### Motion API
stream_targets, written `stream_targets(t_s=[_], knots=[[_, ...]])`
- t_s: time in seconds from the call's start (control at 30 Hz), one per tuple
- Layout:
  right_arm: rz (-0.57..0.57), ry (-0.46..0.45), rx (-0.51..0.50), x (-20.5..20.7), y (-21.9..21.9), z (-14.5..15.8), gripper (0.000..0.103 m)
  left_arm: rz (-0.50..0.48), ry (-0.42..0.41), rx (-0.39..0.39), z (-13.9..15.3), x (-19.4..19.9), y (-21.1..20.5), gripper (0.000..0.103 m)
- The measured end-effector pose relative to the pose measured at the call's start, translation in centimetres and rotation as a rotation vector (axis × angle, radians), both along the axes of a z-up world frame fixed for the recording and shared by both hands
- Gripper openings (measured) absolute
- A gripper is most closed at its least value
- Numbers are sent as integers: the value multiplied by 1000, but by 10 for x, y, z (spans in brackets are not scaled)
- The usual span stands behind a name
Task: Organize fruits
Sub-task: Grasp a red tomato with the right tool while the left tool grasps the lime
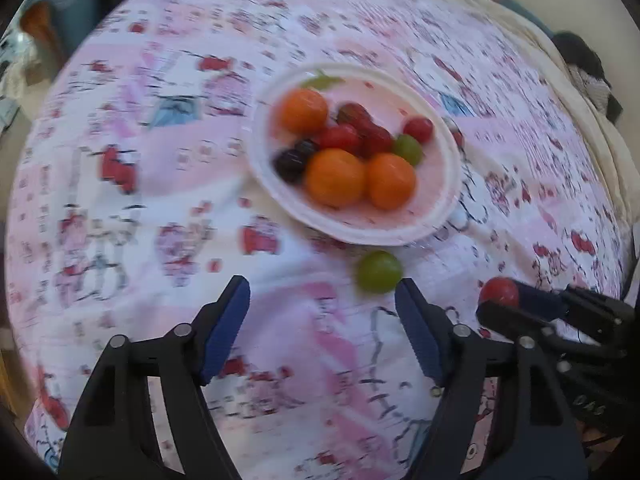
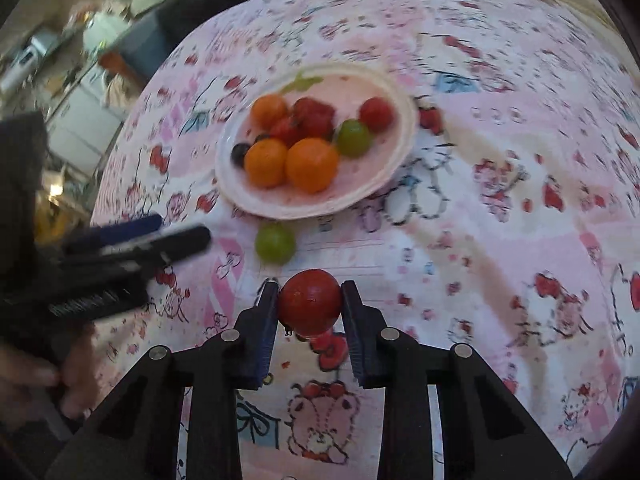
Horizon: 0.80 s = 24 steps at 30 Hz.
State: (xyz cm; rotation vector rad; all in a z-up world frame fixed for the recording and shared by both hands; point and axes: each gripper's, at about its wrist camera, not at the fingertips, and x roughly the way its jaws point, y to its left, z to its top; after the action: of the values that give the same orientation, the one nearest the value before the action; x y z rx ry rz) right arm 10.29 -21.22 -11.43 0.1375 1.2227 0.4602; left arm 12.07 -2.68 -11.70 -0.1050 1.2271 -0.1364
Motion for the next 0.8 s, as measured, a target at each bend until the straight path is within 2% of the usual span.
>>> stream_targets(t_s=[0.1,0.2,0.3,0.33,0.37,0.43,0.8], knots=[[-40,15,20,2,-16,1,32,-55,33,12,-16,7,-20,61],[-67,13,20,3,-30,4,32,-99,64,30,-32,11,-34,61],[-98,15,25,5,-39,6,32,-128,57,71,-39,12,-43,61],[-107,13,26,6,-42,7,32,-139,41,82,-40,13,-45,55],[-114,11,28,7,-43,7,32,-153,24,91,-39,13,-48,34],[-121,8,32,6,-46,10,32,-173,36,84,-40,14,-50,27],[-112,-25,34,5,-44,20,32,-89,11,23,-17,-5,-29,26]])
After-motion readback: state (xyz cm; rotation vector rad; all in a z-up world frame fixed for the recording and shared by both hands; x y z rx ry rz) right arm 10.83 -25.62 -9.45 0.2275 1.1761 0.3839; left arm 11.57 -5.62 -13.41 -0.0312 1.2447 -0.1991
